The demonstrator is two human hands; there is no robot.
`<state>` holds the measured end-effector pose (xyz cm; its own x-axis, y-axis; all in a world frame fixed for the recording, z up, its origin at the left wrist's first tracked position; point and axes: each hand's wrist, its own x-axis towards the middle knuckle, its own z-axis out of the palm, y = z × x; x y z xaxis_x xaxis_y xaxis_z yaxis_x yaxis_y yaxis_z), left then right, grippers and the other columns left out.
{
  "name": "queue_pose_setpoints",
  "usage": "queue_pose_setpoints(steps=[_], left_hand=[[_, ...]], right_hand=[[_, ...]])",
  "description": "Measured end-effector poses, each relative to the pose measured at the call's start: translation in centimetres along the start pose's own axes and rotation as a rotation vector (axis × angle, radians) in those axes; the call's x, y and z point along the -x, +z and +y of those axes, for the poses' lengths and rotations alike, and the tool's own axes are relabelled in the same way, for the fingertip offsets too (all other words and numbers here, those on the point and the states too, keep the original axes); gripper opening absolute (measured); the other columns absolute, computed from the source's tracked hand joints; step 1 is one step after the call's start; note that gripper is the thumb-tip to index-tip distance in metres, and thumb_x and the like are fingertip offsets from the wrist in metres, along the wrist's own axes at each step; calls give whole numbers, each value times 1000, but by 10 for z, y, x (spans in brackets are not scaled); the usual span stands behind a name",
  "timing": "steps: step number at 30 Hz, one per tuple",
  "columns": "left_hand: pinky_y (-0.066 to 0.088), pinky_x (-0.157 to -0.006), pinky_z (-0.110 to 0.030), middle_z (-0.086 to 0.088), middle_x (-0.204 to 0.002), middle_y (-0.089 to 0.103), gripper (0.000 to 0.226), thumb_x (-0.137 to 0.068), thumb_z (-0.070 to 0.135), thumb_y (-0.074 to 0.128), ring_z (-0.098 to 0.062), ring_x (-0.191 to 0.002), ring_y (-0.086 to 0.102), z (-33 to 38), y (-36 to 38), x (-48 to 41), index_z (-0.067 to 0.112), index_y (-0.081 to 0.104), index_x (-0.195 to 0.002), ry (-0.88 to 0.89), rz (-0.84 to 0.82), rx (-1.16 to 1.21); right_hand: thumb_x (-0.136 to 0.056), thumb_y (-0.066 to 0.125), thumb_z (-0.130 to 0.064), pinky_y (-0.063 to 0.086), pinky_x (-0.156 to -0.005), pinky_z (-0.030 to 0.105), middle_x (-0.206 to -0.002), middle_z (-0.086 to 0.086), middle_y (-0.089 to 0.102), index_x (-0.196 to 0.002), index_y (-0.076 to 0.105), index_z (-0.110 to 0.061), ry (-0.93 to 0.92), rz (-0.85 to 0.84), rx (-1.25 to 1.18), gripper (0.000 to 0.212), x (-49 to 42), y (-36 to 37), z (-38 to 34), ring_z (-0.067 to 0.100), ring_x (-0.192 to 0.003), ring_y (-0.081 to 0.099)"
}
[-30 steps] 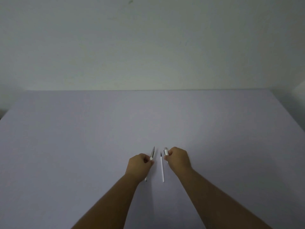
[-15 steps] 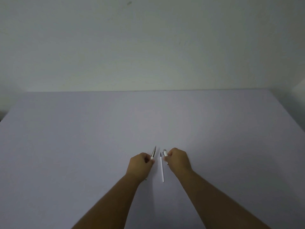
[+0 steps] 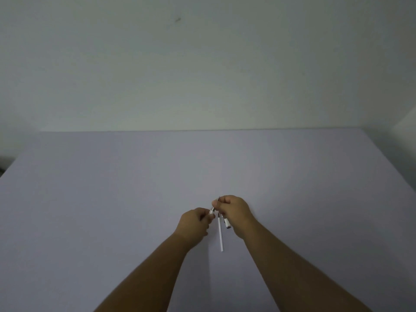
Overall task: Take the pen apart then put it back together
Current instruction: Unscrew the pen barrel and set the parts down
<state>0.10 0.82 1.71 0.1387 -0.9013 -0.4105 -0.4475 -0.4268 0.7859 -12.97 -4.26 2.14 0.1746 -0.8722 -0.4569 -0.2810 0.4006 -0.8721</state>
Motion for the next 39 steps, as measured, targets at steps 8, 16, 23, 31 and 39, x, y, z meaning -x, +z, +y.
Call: queue_pose_setpoints(steps=[8, 16, 23, 31, 39], left_hand=[[52, -64, -20, -3, -81, 62, 23, -94, 23, 51, -14, -71, 56, 4, -8, 5, 8, 68, -99, 26, -23, 35], [56, -80, -39, -7, -81, 62, 22, -94, 27, 51, -19, -71, 56, 9, -9, 6, 11, 67, -97, 59, 5, -28], [56, -85, -47, -8, -82, 64, 24, -93, 30, 52, -24, -78, 59, 13, -10, 7, 11, 66, -97, 69, 8, -91], [56, -83, -44, -4, -79, 62, 25, -94, 30, 51, -21, -75, 57, 15, -14, 8, 10, 66, -98, 88, 17, -144], [54, -81, -41, -2, -76, 60, 25, -94, 30, 51, -20, -72, 56, 17, -15, 11, 10, 65, -98, 99, 16, -163]], right_hand=[[-82, 67, -35, 49, -61, 27, -66, 0, 62, -71, 66, -13, 70, -72, -21, 24, 0, -8, -6, 12, -58, 53], [-82, 69, -21, 51, -67, 28, -70, 4, 64, -75, 69, -10, 73, -76, -125, 13, -1, -10, -9, 14, -63, 55], [-83, 66, -12, 51, -67, 26, -72, 5, 64, -74, 70, -15, 56, -79, -143, 11, -2, -9, -11, 14, -65, 56], [-82, 66, -7, 50, -63, 24, -73, 5, 64, -77, 70, -15, 52, -77, -167, 10, -2, -8, -13, 14, -63, 55], [-82, 65, -6, 50, -64, 24, -73, 7, 62, -76, 69, -13, 64, -65, -157, 10, 1, -7, -16, 15, -63, 54]])
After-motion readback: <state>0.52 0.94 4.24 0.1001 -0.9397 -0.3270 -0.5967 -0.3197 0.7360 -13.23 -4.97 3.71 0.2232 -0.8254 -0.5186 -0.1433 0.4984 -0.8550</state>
